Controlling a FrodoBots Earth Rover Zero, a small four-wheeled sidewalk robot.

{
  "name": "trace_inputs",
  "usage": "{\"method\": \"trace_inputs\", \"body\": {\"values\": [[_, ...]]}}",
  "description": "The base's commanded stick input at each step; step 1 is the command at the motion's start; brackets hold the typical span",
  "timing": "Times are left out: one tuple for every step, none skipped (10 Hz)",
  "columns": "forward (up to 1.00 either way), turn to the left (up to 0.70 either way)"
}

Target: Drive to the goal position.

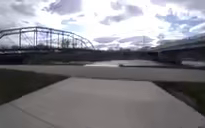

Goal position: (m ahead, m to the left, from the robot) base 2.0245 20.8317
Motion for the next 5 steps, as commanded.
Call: {"method": "trace_inputs", "body": {"values": [[1.00,0.00],[1.00,0.00],[1.00,0.00],[1.00,0.00],[1.00,0.00]]}}
